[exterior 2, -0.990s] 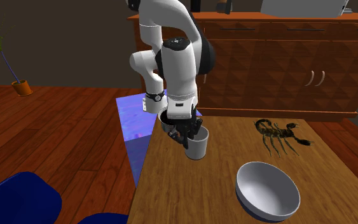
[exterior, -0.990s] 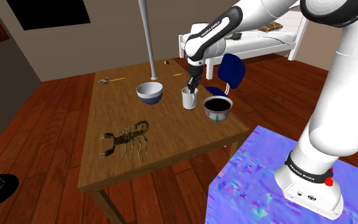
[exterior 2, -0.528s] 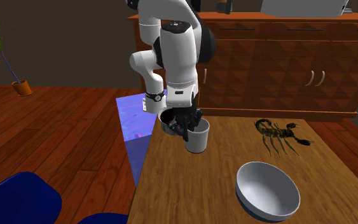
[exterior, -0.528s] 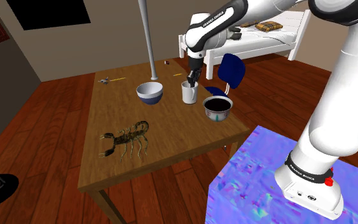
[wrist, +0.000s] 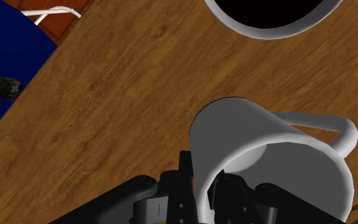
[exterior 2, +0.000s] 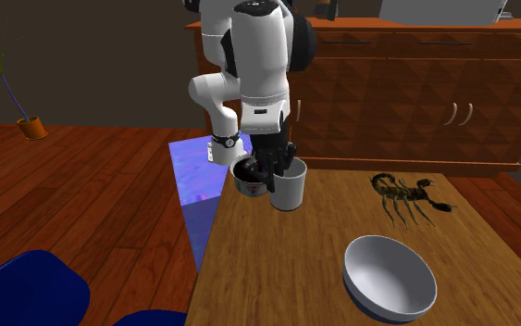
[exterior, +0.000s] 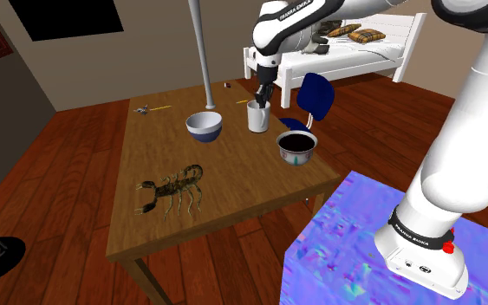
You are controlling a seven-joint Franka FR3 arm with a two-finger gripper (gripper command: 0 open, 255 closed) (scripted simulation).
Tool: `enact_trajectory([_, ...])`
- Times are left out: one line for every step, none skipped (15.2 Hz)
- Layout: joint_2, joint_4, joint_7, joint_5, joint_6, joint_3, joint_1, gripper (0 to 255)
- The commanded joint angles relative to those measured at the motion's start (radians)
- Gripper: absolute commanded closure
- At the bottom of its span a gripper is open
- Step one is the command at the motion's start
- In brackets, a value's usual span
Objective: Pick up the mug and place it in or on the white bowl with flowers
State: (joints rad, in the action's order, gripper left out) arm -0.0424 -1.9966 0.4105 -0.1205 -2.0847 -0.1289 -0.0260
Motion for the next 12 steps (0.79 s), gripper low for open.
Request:
enact_trajectory([0.008, 0.019, -0.005, 0.003, 0.027, 0.0, 0.0, 255])
enact_trajectory([0.011, 0.028, -0.006, 0.004, 0.039, 0.0, 0.0, 255])
enact_trajectory([0.015, 0.038, -0.008, 0.006, 0.052, 0.0, 0.0, 255])
enact_trajectory([0.018, 0.048, -0.01, 0.007, 0.065, 0.0, 0.0, 255])
enact_trajectory([0.021, 0.058, -0.011, 0.008, 0.078, 0.0, 0.0, 255])
enact_trajectory([0.024, 0.068, -0.013, 0.009, 0.091, 0.0, 0.0, 255])
enact_trajectory([0.026, 0.078, -0.015, 0.01, 0.104, 0.0, 0.0, 255])
enact_trajectory([0.029, 0.089, -0.016, 0.011, 0.117, 0.0, 0.0, 255])
enact_trajectory([0.031, 0.1, -0.018, 0.012, 0.13, -0.001, 0.0, 255])
enact_trajectory([0.033, 0.111, -0.019, 0.013, 0.143, -0.001, 0.0, 255])
enact_trajectory([0.035, 0.122, -0.021, 0.013, 0.156, -0.001, 0.0, 255])
enact_trajectory([0.036, 0.134, -0.022, 0.014, 0.169, -0.001, 0.0, 255])
